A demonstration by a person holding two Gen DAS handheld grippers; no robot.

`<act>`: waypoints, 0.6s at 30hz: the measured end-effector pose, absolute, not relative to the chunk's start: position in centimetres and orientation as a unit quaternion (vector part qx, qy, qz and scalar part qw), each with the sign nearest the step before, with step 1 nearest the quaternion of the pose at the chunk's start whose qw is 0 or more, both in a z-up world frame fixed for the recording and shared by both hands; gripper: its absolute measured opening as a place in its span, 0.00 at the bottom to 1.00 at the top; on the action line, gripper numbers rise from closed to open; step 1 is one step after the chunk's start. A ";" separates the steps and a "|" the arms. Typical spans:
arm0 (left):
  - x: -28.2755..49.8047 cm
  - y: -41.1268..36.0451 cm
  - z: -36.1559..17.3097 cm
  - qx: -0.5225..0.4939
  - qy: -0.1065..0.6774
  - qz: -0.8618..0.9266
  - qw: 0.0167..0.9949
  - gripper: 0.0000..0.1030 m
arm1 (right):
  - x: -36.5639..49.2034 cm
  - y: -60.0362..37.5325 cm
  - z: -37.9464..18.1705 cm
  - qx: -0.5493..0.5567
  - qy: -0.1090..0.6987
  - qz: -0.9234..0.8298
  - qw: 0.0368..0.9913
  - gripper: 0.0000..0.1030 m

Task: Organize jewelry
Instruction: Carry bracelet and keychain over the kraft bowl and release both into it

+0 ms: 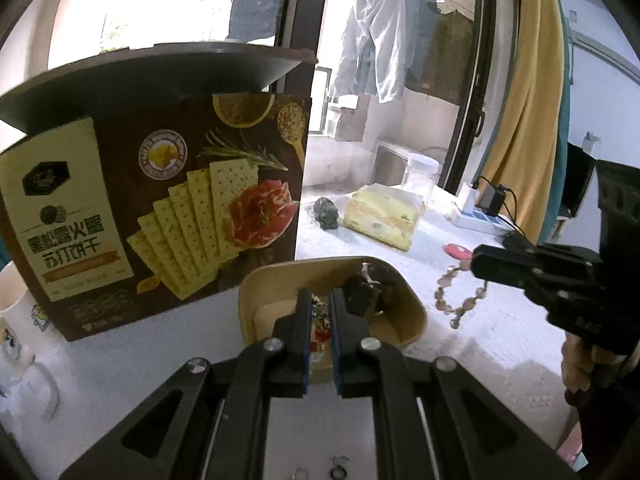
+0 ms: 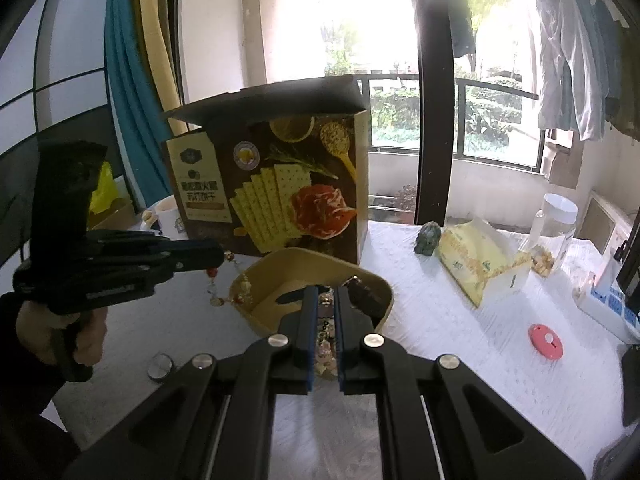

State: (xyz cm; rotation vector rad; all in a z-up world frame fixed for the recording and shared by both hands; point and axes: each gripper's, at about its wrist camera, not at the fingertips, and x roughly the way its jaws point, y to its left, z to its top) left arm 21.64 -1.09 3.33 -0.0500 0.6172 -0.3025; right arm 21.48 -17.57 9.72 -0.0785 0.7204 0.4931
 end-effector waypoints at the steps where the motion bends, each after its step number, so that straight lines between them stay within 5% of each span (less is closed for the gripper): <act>1: 22.0 -1.1 3.1 -0.026 0.305 -0.150 0.940 0.07 | 21.7 -17.6 9.7 -0.038 0.349 0.237 0.906 0.07; 7: 23.3 -0.8 1.8 -0.036 0.323 -0.152 0.933 0.09 | 22.8 -17.3 9.6 -0.041 0.350 0.236 0.906 0.07; 9: 23.5 -0.6 1.5 -0.035 0.327 -0.146 0.933 0.20 | 23.0 -16.9 9.7 -0.043 0.348 0.238 0.906 0.07; 11: 23.4 -0.2 1.4 -0.044 0.325 -0.141 0.934 0.61 | 23.4 -16.4 9.8 -0.046 0.346 0.243 0.905 0.07; 18: 21.8 2.8 1.5 -0.074 0.299 -0.111 0.945 0.67 | 25.6 -13.7 10.2 -0.061 0.336 0.270 0.900 0.07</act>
